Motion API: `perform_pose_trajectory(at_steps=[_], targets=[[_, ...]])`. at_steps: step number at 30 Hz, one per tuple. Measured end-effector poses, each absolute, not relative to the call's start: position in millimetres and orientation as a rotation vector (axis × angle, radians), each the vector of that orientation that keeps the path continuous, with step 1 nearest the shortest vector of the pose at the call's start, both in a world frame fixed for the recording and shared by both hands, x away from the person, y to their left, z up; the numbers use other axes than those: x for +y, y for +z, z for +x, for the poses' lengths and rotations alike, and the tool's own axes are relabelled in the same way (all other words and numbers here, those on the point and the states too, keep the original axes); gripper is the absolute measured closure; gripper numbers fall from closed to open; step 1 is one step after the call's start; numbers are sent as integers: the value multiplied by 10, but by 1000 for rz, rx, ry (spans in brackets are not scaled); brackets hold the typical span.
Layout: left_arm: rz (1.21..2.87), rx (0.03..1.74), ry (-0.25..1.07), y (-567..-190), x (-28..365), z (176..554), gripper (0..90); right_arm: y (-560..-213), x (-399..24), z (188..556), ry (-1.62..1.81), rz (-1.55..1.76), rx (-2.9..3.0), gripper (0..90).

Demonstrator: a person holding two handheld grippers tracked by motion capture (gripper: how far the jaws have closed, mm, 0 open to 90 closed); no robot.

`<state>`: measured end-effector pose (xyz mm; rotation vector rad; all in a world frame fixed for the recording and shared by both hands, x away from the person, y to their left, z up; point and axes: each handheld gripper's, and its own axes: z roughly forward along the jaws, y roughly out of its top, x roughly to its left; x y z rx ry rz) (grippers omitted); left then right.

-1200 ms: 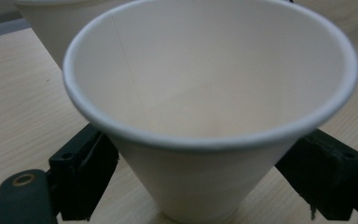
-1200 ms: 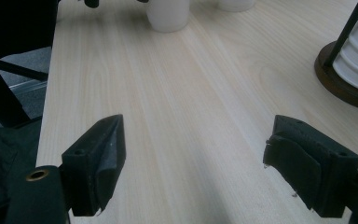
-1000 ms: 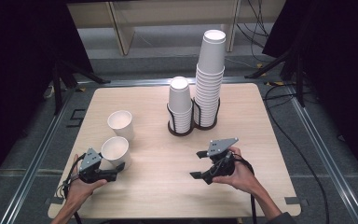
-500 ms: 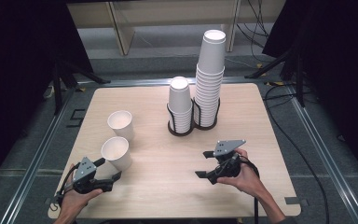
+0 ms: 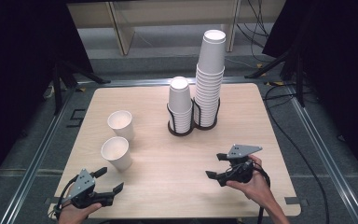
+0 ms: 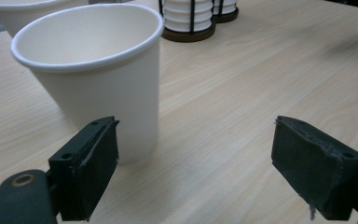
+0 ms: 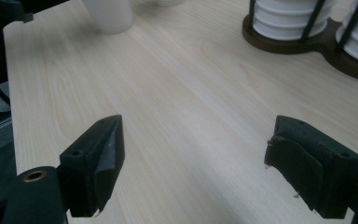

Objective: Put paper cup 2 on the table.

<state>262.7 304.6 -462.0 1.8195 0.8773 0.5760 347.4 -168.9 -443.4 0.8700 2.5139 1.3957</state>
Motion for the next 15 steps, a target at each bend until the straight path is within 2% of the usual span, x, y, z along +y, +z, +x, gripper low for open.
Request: perform_pose_trajectory(at_steps=[15], targets=[[1822,861,566,-4655,3041,2594,149,-4550,-1941,3222,1365,1023,2443,174]])
